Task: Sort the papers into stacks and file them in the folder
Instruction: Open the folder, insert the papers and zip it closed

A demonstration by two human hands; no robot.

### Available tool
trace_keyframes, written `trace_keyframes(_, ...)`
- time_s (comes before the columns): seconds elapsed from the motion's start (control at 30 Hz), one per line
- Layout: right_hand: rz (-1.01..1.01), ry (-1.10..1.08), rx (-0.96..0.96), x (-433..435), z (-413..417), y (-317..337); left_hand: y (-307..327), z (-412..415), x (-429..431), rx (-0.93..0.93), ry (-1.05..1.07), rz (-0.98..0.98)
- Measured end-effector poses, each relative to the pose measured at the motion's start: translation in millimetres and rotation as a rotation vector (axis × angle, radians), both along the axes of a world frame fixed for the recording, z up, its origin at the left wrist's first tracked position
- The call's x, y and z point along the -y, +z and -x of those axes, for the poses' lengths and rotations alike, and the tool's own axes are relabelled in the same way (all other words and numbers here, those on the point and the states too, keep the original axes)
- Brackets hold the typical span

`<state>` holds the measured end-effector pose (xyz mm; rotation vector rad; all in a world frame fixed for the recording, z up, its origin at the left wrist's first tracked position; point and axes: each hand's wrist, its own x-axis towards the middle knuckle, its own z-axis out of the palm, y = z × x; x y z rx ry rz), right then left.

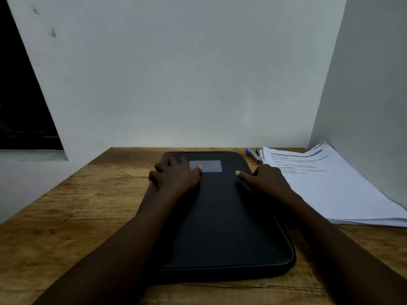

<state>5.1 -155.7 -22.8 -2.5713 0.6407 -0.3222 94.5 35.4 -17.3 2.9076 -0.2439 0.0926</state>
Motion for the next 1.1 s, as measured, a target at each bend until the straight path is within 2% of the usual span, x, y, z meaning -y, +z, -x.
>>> trace_keyframes(0.17, 0.01, -0.01, 0.048, -3, 6, 5, 2, 2, 3, -0.024, 0.0, 0.055)
trace_keyframes(0.3, -0.049, 0.008, 0.185, -9, 19, 29, 17, -10, -6, -0.058, -0.103, 0.245)
trace_keyframes(0.43, -0.32, 0.07, 0.354, -28, 32, 75, 51, 1, -18, -0.068, -0.239, 0.457)
trace_keyframes(0.6, -0.824, 0.346, 0.521, -80, 33, 141, 133, 23, -27, -0.057, -0.519, 0.676)
trace_keyframes(0.67, -0.881, 0.431, 0.58, -109, 21, 151, 171, 32, -45, -0.062, -0.563, 0.7)
trace_keyframes(0.73, -0.86, 0.472, 0.608, -144, 4, 148, 201, 34, -68, -0.068, -0.573, 0.629)
trace_keyframes(0.83, -0.684, 0.503, 0.57, -186, -10, 134, 229, 29, -106, -0.063, -0.514, 0.446)
trace_keyframes(0.97, -0.574, 0.572, 0.572, -222, -7, 124, 256, 11, -153, -0.093, -0.307, 0.113)
trace_keyframes(1.1, -0.504, 0.542, 0.651, -234, -8, 120, 230, -22, -184, -0.156, -0.046, -0.27)
